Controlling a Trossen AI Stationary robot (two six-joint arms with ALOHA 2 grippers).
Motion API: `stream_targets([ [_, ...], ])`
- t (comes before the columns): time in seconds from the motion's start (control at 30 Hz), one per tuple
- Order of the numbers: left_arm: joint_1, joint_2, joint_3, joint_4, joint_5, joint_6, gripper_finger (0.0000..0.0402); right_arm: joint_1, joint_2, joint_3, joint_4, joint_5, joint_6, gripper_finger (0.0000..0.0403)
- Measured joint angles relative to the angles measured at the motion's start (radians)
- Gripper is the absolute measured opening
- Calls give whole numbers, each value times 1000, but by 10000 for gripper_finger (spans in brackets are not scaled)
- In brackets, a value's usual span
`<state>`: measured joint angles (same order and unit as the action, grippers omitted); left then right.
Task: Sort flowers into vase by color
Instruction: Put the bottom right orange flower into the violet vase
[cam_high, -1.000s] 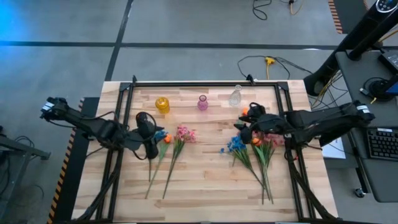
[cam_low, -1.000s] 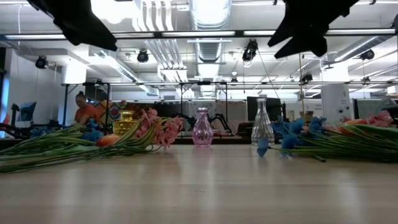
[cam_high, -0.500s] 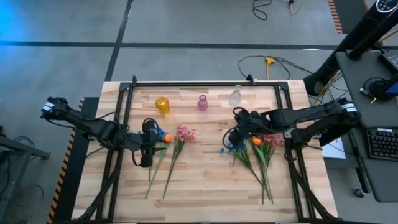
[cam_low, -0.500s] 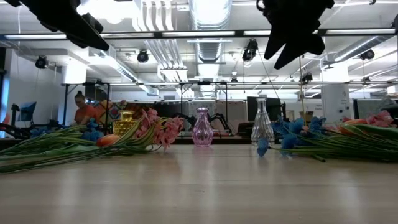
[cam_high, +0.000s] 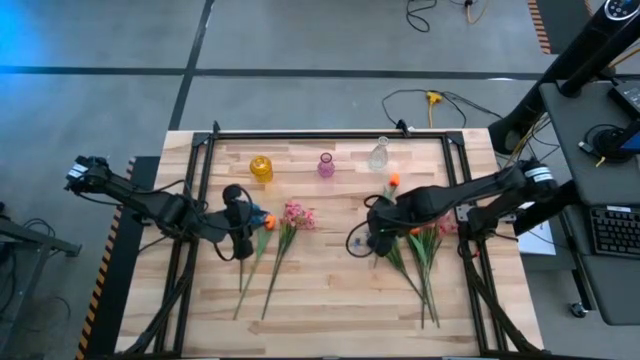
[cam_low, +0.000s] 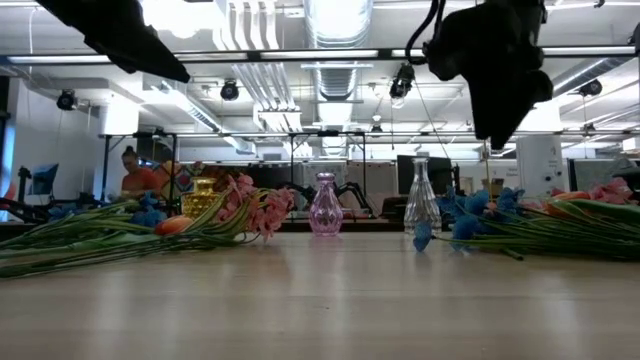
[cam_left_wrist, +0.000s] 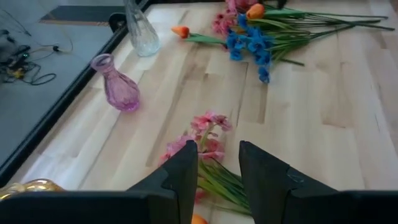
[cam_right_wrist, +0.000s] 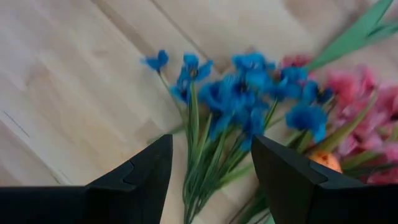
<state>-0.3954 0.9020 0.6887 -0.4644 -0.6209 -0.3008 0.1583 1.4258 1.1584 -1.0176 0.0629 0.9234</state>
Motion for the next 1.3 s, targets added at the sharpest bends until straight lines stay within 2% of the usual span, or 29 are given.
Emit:
stream_targets([
  [0.13, 0, -2, 8, -2, -49, 3, 100, 20, 8, 0, -1, -3, 20, 210],
  [0.27, 0, 0, 17, -4, -40, -41, 100, 23, 7, 0, 3, 7, 23, 212],
  [0.4, 0, 5, 34, -25, 108, -209, 104, 23, 3, 0, 5, 7, 27, 233],
  [0.53, -3, 35, 51, -64, 219, -306, 120, 23, 1, -1, 2, 1, 27, 268],
  [0.8, -3, 157, 75, -77, 253, -408, 160, 36, -1, -1, 2, -62, 49, 314],
  [1.07, -3, 262, 164, -132, 257, -418, 196, 90, -21, -2, -74, -179, 143, 311],
  [1.3, -5, 294, 195, -174, 224, -416, 199, 161, -24, -8, -244, -192, 251, 288],
])
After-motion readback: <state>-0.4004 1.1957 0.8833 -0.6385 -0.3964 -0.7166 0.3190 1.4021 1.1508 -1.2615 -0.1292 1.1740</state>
